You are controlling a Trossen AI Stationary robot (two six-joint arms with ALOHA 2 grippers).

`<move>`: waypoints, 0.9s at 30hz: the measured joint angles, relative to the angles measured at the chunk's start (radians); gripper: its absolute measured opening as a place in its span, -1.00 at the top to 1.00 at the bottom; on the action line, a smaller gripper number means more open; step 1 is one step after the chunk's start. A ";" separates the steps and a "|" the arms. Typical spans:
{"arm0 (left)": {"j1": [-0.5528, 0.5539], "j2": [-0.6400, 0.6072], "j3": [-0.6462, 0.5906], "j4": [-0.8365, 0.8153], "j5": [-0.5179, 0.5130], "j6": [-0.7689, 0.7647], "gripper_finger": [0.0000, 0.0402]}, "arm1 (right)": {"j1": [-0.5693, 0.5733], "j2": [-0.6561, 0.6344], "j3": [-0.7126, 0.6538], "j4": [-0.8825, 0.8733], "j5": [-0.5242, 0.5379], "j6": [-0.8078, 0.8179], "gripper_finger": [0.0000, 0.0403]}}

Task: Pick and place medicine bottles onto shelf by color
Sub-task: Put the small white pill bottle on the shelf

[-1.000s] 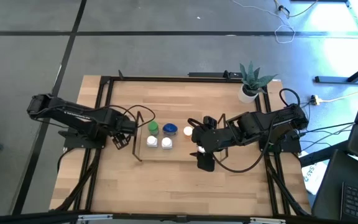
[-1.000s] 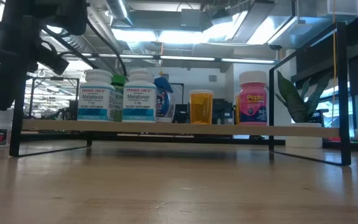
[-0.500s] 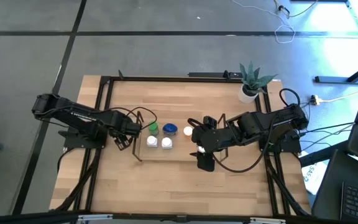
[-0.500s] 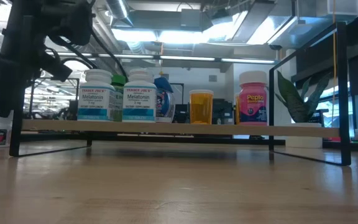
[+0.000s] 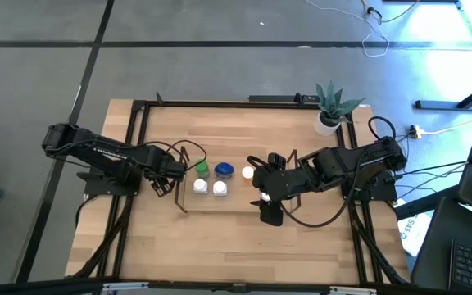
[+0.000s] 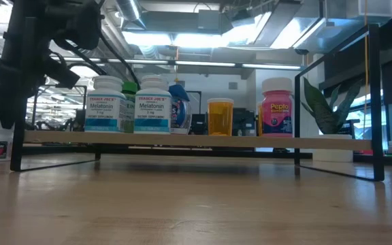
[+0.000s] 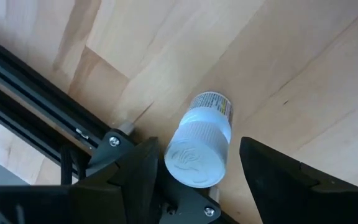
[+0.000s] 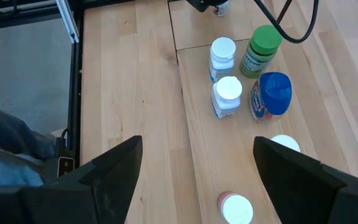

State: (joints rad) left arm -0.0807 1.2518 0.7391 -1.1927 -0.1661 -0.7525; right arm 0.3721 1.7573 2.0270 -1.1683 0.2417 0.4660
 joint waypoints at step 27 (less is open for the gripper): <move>-0.001 -0.017 -0.059 0.086 0.023 0.027 -0.10 | 0.000 0.000 0.000 0.000 0.000 -0.001 -0.53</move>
State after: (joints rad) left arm -0.0814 1.2346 0.6804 -1.1069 -0.1436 -0.7254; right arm 0.3717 1.7573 2.0270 -1.1679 0.2417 0.4653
